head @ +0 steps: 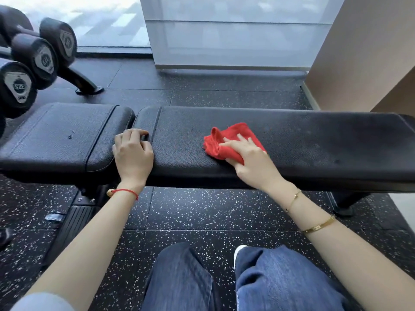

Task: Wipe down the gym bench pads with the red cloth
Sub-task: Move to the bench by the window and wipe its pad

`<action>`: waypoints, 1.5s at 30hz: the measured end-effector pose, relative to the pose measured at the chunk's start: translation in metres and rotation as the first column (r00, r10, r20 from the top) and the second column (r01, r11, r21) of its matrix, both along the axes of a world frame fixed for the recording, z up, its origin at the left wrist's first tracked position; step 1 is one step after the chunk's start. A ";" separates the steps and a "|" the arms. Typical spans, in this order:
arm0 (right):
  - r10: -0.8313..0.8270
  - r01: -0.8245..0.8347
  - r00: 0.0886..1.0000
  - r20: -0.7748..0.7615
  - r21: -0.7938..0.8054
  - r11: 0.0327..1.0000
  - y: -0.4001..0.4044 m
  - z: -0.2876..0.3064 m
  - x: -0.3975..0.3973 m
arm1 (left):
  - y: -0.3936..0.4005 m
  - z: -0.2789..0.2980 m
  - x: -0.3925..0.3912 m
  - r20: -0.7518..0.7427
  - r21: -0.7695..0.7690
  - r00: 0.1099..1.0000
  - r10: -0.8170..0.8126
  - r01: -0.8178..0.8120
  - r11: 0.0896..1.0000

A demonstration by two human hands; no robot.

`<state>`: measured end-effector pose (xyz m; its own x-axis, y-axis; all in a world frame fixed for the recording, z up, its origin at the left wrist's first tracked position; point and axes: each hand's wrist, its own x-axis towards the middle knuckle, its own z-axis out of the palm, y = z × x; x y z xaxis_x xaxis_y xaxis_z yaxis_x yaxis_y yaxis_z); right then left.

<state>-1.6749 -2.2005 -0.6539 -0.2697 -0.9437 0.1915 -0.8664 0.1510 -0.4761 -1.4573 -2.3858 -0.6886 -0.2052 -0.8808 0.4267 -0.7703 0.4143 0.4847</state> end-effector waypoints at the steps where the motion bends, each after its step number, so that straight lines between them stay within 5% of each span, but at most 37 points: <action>1: -0.028 0.028 1.000 -0.008 -0.001 1.000 -0.006 0.001 -0.006 | 0.000 0.000 0.000 0.007 0.000 1.000 0.000 0.000 1.000; 6: -0.266 0.266 0.964 -0.021 0.048 0.963 -0.059 0.013 -0.010 | -0.001 0.001 -0.003 0.032 0.012 0.999 -0.003 0.002 1.000; 12: 0.133 -0.128 0.987 -0.088 0.053 0.990 -0.099 0.002 0.076 | -0.003 0.007 -0.001 0.071 0.047 0.997 -0.005 0.002 0.999; 17: 0.129 -0.129 0.990 -0.051 0.009 0.992 -0.105 0.002 0.070 | 0.014 0.020 0.034 -0.035 0.013 0.995 -0.093 0.093 0.996; 25: 0.013 -0.014 1.000 -0.022 -0.037 0.999 -0.145 -0.002 0.085 | -0.006 0.033 0.151 -0.082 -0.076 0.976 0.202 -0.208 0.975; 34: 0.097 -0.002 0.891 0.443 -0.209 0.978 -0.260 0.029 0.152 | -0.080 0.030 0.179 -0.086 -0.032 0.932 0.352 -0.356 0.934; 39: 0.268 -0.253 0.930 0.251 -0.091 0.963 -0.306 0.016 0.175 | -0.120 0.017 0.180 -0.052 0.015 0.923 0.382 -0.382 0.924; 42: 0.483 -0.484 0.870 0.100 -0.021 0.875 -0.305 0.001 0.179 | -0.132 0.012 0.186 -0.037 0.030 0.916 0.399 -0.398 0.917; 45: 0.528 -0.529 0.847 0.066 0.003 0.849 -0.316 -0.001 0.175 | -0.135 0.007 0.189 -0.040 0.037 0.910 0.412 -0.411 0.911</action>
